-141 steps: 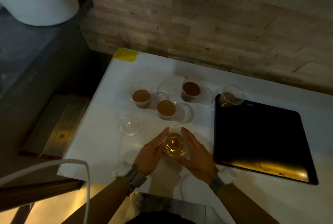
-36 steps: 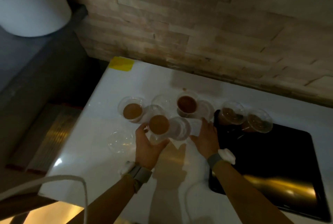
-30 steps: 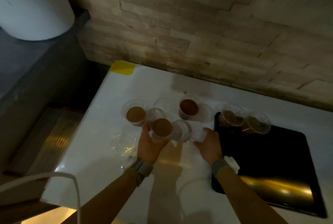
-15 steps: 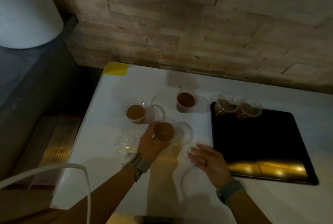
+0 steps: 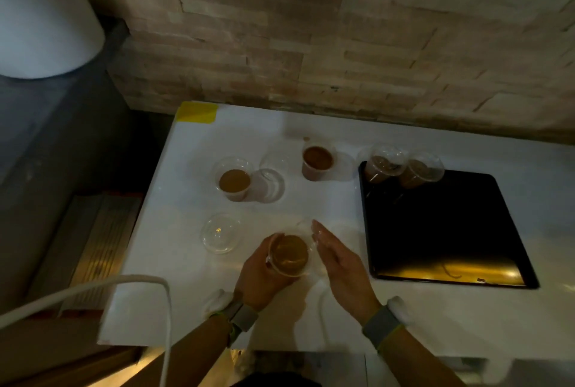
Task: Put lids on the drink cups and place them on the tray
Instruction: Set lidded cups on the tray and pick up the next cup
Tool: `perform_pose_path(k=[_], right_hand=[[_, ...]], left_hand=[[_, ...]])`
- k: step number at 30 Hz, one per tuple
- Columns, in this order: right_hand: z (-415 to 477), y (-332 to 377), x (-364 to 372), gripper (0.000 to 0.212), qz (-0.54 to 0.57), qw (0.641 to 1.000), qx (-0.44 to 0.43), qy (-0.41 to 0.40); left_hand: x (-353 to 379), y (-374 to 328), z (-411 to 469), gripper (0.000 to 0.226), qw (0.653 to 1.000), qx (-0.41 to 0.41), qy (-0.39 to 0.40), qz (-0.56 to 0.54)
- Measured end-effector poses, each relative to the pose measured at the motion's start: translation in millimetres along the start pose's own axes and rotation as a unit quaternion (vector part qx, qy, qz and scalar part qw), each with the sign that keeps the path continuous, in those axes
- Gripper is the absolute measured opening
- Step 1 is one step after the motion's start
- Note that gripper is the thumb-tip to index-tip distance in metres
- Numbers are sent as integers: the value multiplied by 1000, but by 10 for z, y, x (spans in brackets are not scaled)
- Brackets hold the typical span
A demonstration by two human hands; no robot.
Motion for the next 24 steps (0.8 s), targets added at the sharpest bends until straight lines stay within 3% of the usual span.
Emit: perform_pose_path(k=[2,5,8,10,13,16,20,24], right_hand=[[-57,-97,71,45,-163,983,-78,34],[-72,-326,144,49,-384,900,-199,54],[-42,-509,255,55,-518,807,-281,37],[-14,-517,304,55,-567,772,-287,28],[-25,-466,318,58,-586,763,-266,57],[-65,-385,362,58,-573,779,-234,98],[-18,-246,340,52,-602,746,-275,72],[134,-193,251,54,-583,753,-288,104]], left_hand=[[7,12,-33,83,1000,3,-8,-12],[6,44,-38,80,1000,6,-6,-9],[11,92,-20,79,1000,-11,-3,-8],[22,101,-8,73,1000,-14,-4,-6],[19,107,-14,62,1000,4,-4,2],[16,143,-5,60,1000,6,1,-1],[10,154,20,61,999,-5,10,36],[-35,148,16,60,1000,0,9,3]])
Point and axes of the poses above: each hand's wrist, its own z-axis towards the middle knuckle, its own x-axis out of the palm, y = z × x, the point moved 2 cm from there along z, towards the middle knuckle, and after that the axes turned 1 degree about -z, right-handed, at the moved point
